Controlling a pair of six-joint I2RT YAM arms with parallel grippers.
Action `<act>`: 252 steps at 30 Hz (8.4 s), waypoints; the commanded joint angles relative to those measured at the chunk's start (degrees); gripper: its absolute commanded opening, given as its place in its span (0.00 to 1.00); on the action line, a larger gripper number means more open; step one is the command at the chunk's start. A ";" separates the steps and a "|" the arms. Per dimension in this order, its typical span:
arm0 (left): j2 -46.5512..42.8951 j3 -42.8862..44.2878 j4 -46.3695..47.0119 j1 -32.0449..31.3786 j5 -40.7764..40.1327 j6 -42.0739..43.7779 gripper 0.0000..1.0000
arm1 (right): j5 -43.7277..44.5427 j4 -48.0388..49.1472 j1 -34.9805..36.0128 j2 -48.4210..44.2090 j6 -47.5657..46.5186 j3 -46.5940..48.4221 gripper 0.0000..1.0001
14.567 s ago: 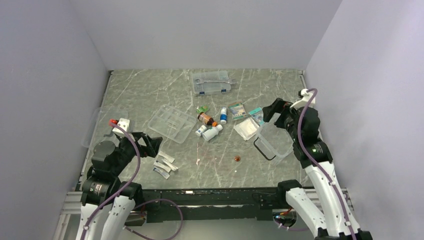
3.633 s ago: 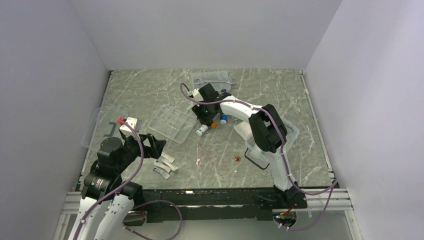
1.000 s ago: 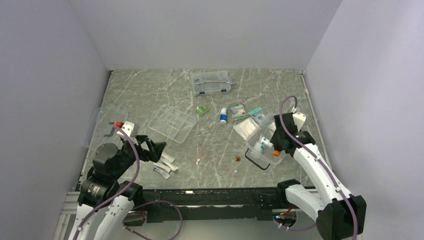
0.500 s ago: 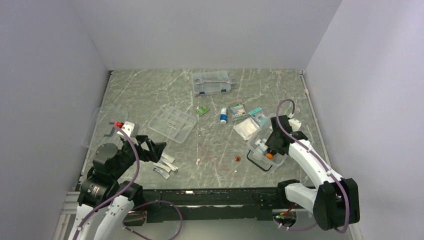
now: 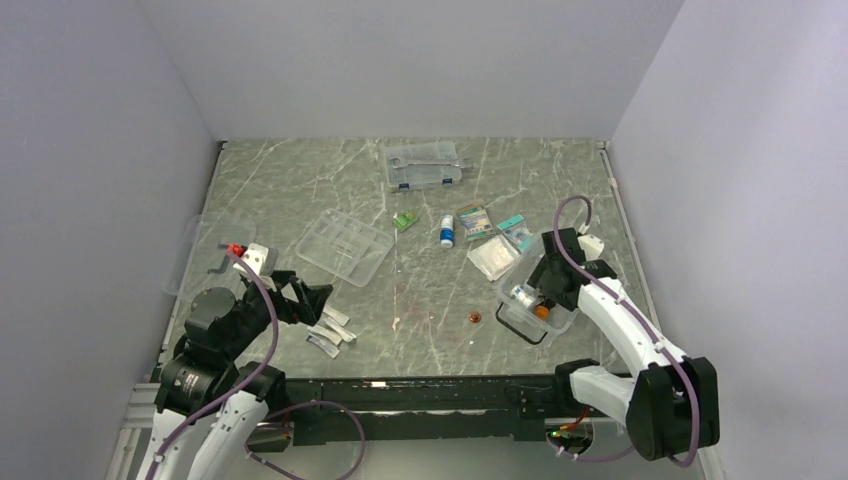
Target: Organize the medicine kit
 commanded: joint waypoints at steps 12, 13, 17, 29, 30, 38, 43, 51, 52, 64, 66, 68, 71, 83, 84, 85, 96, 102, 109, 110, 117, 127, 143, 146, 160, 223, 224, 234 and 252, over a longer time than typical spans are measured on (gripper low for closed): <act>0.65 1.55 0.94 -0.24 0.34 -0.51 0.99 | -1.26 -3.55 -0.20 -9.56 -12.51 10.50 0.67; 0.70 1.55 0.93 -0.24 0.34 -0.45 0.99 | -3.52 -3.00 -0.21 -10.34 -14.72 10.36 0.67; 0.84 1.55 0.89 -0.24 0.18 -0.47 0.99 | -11.65 -2.16 -0.23 -12.05 -21.71 10.26 0.66; 1.51 1.55 0.92 -0.24 0.40 -0.53 0.99 | -26.06 1.05 -0.13 -12.85 -23.13 13.16 0.61; 1.65 1.55 0.90 -0.24 0.43 -0.54 0.99 | -26.98 1.57 -0.08 -13.28 -23.08 14.38 0.61; 2.45 1.62 0.84 -0.24 0.28 -0.46 0.99 | -29.68 -0.54 0.62 -4.30 -23.45 27.53 0.64; 2.76 1.64 0.75 -0.24 -0.13 -0.46 0.99 | -29.36 0.96 1.98 1.97 -22.02 32.66 0.65; 3.43 1.72 0.58 -0.24 -0.47 -0.46 0.99 | -24.51 3.90 4.70 13.17 -21.80 39.22 0.65; 3.43 1.77 0.57 -0.24 -0.51 -0.46 0.99 | -23.59 4.06 4.93 15.37 -22.03 40.00 0.65; 4.60 1.90 0.39 -0.15 -0.52 -0.24 0.99 | -15.39 3.23 7.14 35.77 -19.82 48.98 0.62; 4.65 1.90 0.40 -0.15 -0.58 -0.20 0.99 | -14.35 3.65 7.63 38.36 -19.13 50.12 0.61; 4.66 1.90 0.40 -0.15 -0.63 -0.28 0.99 | -13.51 3.84 8.07 41.05 -18.52 51.62 0.60; 4.66 1.90 0.35 -0.15 -0.75 -0.22 0.99 | -12.22 3.77 8.48 44.85 -17.46 53.28 0.59; 5.09 1.97 0.40 -0.07 -0.37 -0.10 0.99 | -8.42 5.52 8.91 53.95 -13.66 55.36 0.54; 5.17 1.98 0.40 -0.07 -0.38 -0.13 0.99 | -8.49 5.52 8.90 54.53 -13.40 55.52 0.53; 5.11 1.99 0.37 -0.07 -0.40 -0.09 0.99 | -8.72 5.47 8.87 55.21 -13.28 55.73 0.52; 5.01 1.90 0.48 -0.04 -0.27 -0.11 0.99 | -9.66 6.23 9.25 56.77 -13.32 54.64 0.13; 4.92 1.90 0.48 0.03 -0.37 -0.14 0.99 | -8.41 5.82 10.40 52.87 -14.06 55.32 0.00; 4.80 1.90 0.44 0.02 -0.53 -0.20 0.99 | -7.55 3.45 11.27 45.24 -16.27 57.96 0.00; 4.69 1.90 0.48 0.02 -0.50 -0.22 0.99 | -7.35 3.23 11.24 43.95 -16.94 57.81 0.00; 4.27 1.81 0.55 0.02 0.07 -0.21 0.99 | -5.04 3.25 11.60 33.05 -22.24 51.51 0.00; 3.00 1.72 0.70 -0.02 0.42 -0.36 0.99 | 1.15 0.28 11.56 14.70 -29.52 40.91 0.00; 1.12 1.64 0.79 -0.83 0.65 -0.37 0.98 | 2.02 -5.47 10.93 -1.33 -44.71 27.57 0.00; 1.05 1.64 0.79 -1.16 0.65 -0.35 0.99 | 1.48 -4.34 10.76 -3.70 -49.22 24.43 0.00; 0.31 1.67 0.75 -1.51 0.55 -0.36 0.99 | -6.93 1.16 1.46 -1.73 -51.37 16.31 0.00; 3.04 1.81 0.27 -2.79 -1.12 -0.56 0.99 | -8.93 3.06 -6.45 -3.02 -32.17 28.70 0.83; 3.07 1.89 0.15 -2.79 -1.45 -0.67 0.99 | -11.79 3.74 -6.40 -3.53 -32.80 28.69 0.84; 3.39 2.19 -0.48 -2.79 -2.94 -1.03 0.99 | -25.31 1.80 -4.10 4.27 -37.11 39.00 0.99; 3.65 2.27 -0.77 -2.71 -3.52 -1.12 0.99 | -12.37 -1.94 6.86 33.11 -35.74 53.11 0.83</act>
